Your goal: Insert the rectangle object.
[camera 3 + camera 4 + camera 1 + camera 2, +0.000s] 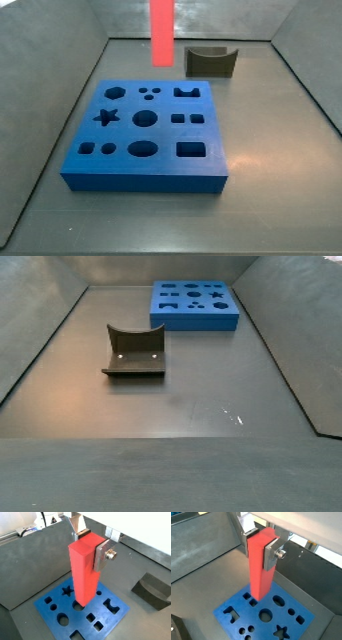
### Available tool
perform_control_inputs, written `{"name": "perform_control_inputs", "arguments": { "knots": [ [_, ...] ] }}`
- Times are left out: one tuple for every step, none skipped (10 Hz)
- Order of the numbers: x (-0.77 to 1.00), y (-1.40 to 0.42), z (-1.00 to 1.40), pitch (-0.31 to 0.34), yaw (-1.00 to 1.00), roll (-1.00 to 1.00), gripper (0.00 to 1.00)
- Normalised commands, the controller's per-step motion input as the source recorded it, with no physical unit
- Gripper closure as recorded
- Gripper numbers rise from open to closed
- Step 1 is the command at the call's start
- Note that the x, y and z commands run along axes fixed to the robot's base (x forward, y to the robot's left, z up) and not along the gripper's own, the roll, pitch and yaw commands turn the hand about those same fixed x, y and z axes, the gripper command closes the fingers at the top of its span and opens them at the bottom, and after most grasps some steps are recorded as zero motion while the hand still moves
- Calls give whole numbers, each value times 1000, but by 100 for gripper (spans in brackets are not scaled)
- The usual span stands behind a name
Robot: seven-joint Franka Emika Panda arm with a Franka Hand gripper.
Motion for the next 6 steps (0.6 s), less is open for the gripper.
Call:
{"name": "perform_control_inputs", "arguments": {
  "knots": [
    [40, -74, 0, 0, -651, 0, 100],
    [0, -40, 0, 0, -1000, 1, 100],
    [0, -43, 0, 0, -1000, 0, 100],
    [14, -37, -51, -6, -1000, 27, 100],
    [231, -69, -103, -6, -837, 59, 100],
    [449, -137, -174, 0, -640, 104, 100]
  ]
}}
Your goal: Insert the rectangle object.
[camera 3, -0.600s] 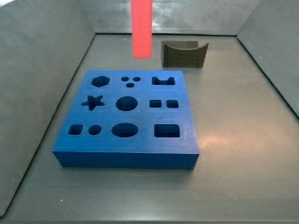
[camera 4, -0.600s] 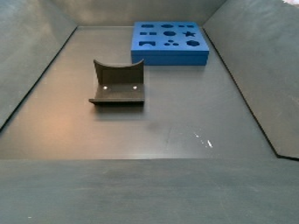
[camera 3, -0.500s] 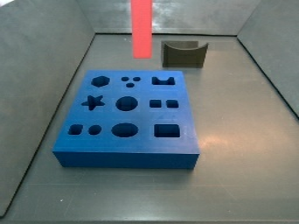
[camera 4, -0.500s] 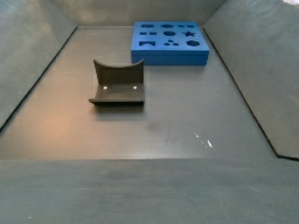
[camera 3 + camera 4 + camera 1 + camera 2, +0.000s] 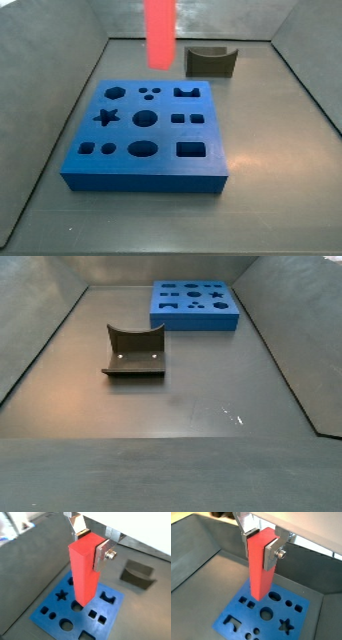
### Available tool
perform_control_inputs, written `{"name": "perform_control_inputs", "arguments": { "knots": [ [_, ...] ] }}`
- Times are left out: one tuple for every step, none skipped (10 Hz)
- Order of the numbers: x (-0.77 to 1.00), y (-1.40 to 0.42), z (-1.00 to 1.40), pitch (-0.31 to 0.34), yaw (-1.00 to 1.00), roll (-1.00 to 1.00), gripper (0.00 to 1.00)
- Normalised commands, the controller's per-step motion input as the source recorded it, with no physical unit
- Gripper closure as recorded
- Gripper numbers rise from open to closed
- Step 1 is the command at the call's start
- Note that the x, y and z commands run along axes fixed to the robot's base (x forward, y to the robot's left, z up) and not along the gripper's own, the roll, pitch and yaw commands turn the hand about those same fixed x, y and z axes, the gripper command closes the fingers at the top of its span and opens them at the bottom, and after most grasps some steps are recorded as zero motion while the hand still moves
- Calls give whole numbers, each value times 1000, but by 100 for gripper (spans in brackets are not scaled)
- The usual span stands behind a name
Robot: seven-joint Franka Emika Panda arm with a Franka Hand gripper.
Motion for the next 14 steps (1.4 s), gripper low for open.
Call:
{"name": "perform_control_inputs", "arguments": {
  "knots": [
    [531, -200, -191, 0, -546, 123, 100],
    [591, -246, -186, 0, -471, 124, 100],
    [603, -257, -177, 0, -457, 124, 100],
    [400, -174, -331, -1, -657, 197, 100],
    [229, -140, -289, -16, -806, 161, 100],
    [43, -94, -263, -29, -966, 131, 100],
    [0, -94, -214, 0, -986, 119, 100],
    [0, -106, -177, 0, -989, 107, 100],
    [0, -100, -143, 0, -1000, 90, 100],
    [0, -100, -137, 0, -1000, 89, 100],
    [0, -103, -129, 0, -1000, 79, 100],
    [0, -100, -131, 0, -1000, 79, 100],
    [0, -100, -131, 0, -1000, 79, 100],
    [0, -106, -117, 0, -1000, 73, 100]
  ]
}}
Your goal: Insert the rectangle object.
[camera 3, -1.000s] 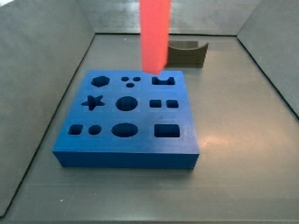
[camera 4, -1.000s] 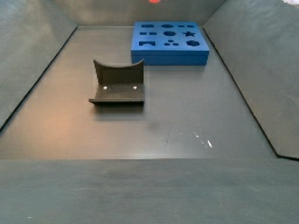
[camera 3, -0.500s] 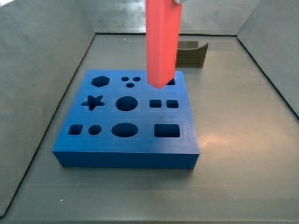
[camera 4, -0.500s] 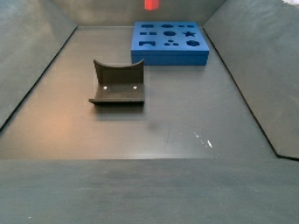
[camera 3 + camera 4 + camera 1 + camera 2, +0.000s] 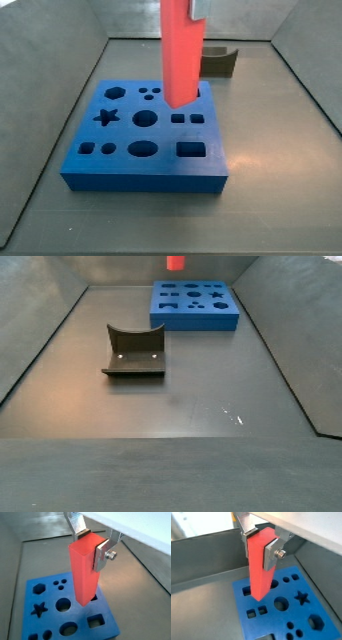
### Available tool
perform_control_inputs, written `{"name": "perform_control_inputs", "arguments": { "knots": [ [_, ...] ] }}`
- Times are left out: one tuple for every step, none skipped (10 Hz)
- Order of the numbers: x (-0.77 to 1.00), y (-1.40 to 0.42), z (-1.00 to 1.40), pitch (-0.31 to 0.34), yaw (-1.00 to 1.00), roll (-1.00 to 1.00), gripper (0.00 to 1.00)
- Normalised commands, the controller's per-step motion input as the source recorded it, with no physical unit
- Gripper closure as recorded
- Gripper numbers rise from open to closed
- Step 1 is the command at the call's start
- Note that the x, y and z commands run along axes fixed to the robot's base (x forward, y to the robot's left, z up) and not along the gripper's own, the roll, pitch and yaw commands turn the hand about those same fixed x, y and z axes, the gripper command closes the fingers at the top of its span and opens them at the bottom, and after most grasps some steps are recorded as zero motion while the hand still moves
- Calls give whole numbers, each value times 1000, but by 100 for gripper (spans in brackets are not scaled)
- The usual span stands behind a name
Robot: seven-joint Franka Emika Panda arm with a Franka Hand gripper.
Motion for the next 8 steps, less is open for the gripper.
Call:
{"name": "perform_control_inputs", "arguments": {
  "knots": [
    [0, -146, -34, 0, -997, 36, 100],
    [9, -174, 0, 0, -991, 0, 100],
    [23, -174, 0, 0, -994, 0, 100],
    [17, -171, 0, 0, -1000, 0, 100],
    [14, -149, -11, 0, -1000, 16, 100],
    [14, -114, -89, 0, -1000, 43, 100],
    [51, -94, -183, 0, -940, 76, 100],
    [289, -283, -403, 11, -654, 29, 100]
  ]
}}
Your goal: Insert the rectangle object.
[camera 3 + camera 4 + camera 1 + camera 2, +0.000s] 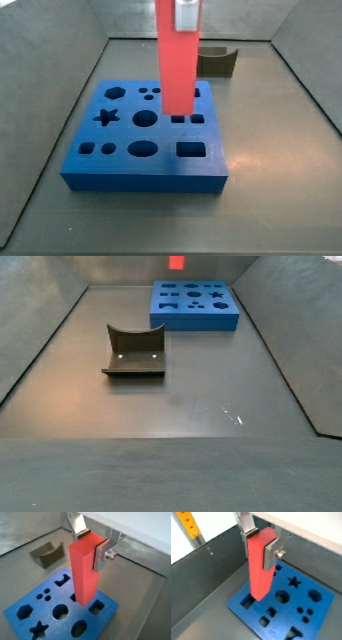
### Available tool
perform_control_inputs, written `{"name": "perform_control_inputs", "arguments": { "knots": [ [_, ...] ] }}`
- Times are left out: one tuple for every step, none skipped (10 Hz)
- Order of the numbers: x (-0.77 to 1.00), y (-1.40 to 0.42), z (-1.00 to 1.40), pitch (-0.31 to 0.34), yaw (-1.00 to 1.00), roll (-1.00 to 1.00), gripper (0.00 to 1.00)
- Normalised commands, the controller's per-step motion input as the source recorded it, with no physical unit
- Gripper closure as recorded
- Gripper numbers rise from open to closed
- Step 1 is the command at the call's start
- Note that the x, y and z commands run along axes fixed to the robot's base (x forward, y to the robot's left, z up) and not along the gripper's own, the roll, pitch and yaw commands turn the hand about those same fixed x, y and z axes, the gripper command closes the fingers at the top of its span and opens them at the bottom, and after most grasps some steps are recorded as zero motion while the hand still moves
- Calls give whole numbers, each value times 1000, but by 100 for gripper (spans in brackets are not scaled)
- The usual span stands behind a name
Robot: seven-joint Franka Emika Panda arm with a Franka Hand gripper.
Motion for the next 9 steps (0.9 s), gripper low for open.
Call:
{"name": "perform_control_inputs", "arguments": {
  "knots": [
    [397, -337, -491, 90, -463, 0, 100],
    [414, -234, -403, 149, -231, 0, 100],
    [120, 0, -291, 51, 0, 20, 100],
    [43, -40, -317, 37, 46, 157, 100],
    [83, 0, -274, 71, 0, 134, 100],
    [171, -66, -397, 34, 186, 0, 100],
    [277, -100, -414, 89, 389, -31, 100],
    [334, -94, -337, 121, 366, -7, 100],
    [329, -89, -237, 110, 209, -34, 100]
  ]
}}
